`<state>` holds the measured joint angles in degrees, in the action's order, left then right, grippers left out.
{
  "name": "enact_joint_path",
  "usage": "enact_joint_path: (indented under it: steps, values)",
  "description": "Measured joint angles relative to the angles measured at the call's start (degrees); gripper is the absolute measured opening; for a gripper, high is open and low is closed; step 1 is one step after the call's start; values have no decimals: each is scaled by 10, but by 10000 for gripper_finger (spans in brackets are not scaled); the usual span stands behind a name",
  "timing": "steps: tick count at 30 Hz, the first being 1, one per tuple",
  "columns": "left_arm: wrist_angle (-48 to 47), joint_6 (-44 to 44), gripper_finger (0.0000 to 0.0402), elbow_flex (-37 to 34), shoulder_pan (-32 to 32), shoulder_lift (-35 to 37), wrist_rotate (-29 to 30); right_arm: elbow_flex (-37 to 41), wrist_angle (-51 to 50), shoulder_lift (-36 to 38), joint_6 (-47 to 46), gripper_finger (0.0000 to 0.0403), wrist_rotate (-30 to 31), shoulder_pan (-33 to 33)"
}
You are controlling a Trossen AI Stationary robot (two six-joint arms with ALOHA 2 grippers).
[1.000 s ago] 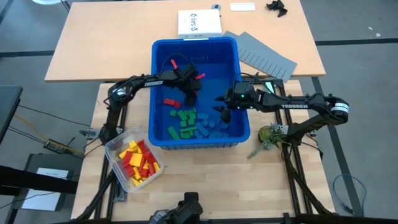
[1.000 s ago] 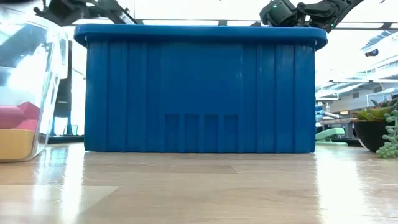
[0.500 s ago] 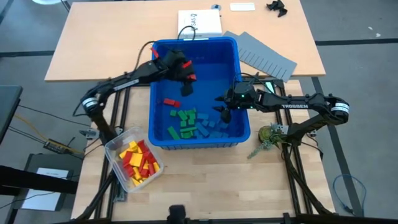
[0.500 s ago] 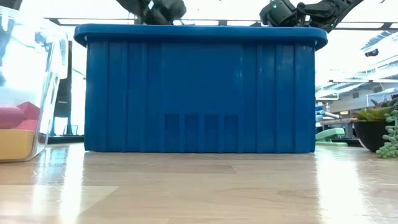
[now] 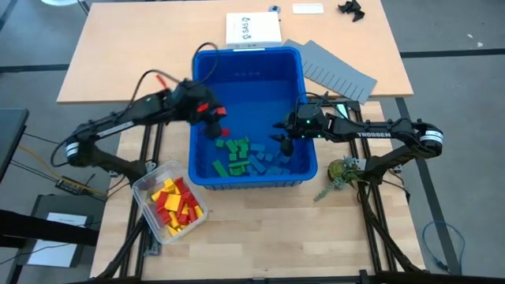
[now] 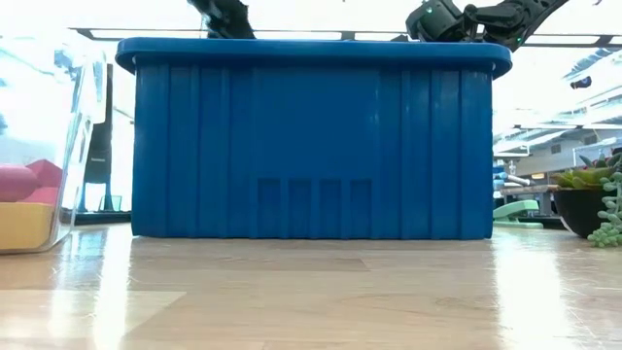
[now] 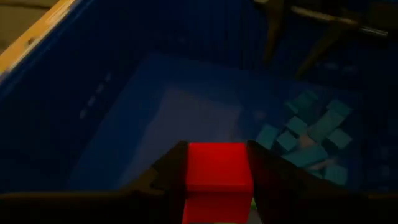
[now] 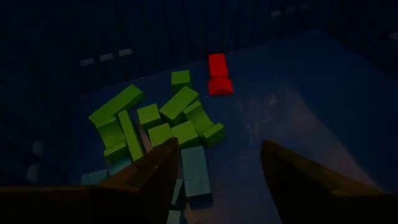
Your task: Sort Items/Unsort Items
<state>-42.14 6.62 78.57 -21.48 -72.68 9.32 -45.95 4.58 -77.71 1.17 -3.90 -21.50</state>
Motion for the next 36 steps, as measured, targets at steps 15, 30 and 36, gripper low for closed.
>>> enact_joint_path:
  steps: [15,30,36]
  values:
    - [-226,-345,151,-159,129,207,62,0,0,0,1,229,0,0]
    - [-311,-462,224,-275,204,216,-59,0,52,-1,32,229,0,0]
    - [-315,-416,268,-185,203,215,-27,0,55,4,34,229,-16,4]
